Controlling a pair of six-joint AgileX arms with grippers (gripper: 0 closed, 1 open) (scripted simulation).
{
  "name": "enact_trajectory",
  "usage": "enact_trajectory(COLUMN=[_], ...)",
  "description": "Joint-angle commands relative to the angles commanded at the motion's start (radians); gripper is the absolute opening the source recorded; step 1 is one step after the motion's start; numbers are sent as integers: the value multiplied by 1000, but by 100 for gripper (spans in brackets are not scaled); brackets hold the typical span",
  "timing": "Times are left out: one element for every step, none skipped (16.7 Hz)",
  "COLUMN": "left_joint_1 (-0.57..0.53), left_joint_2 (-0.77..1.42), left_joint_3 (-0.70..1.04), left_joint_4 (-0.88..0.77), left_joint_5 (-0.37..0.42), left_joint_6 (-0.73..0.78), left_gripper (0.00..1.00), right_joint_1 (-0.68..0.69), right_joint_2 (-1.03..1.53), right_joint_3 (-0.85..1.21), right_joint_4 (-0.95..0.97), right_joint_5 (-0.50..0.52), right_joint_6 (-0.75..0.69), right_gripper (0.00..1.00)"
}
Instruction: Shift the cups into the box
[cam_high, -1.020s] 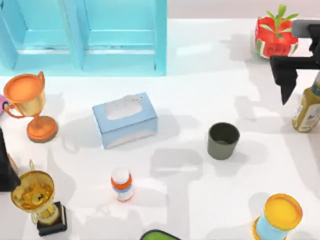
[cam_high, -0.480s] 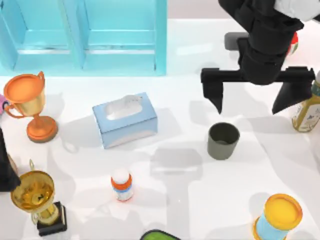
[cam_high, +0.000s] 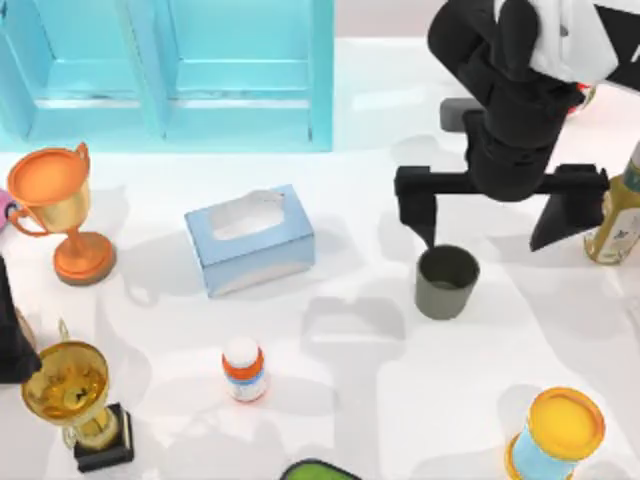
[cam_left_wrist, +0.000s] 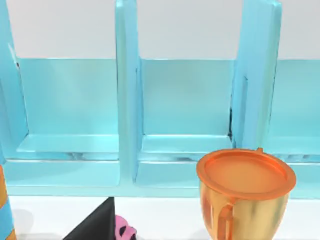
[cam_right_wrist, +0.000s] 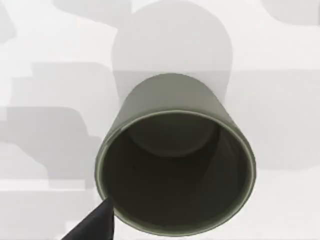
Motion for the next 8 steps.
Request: enact_trajectory(left_joint_1=[0,0,0,0,0,0,0,0], left_joint_2=[0,0,0,0,0,0,0,0], left_joint_3=[0,0,0,0,0,0,0,0], left_joint_4=[0,0,0,0,0,0,0,0], left_joint_5=[0,0,0,0,0,0,0,0], left_joint_6=[0,0,0,0,0,0,0,0], left_gripper=[100,100,100,100,100,100,100,100], right_joint_1=[1,1,2,3,3,4,4,4], right_joint_2=[9,19,28,36,41,45,45,45], right_joint_3=[-37,-73,-105,-133,-153,-163,-165,-165], right_joint_4=[49,97,140,173,196,208,209,209], right_joint_5=[0,0,0,0,0,0,0,0], right_joint_6=[1,2,3,3,4,5,5,5], right_gripper=[100,100,100,100,100,100,100,100])
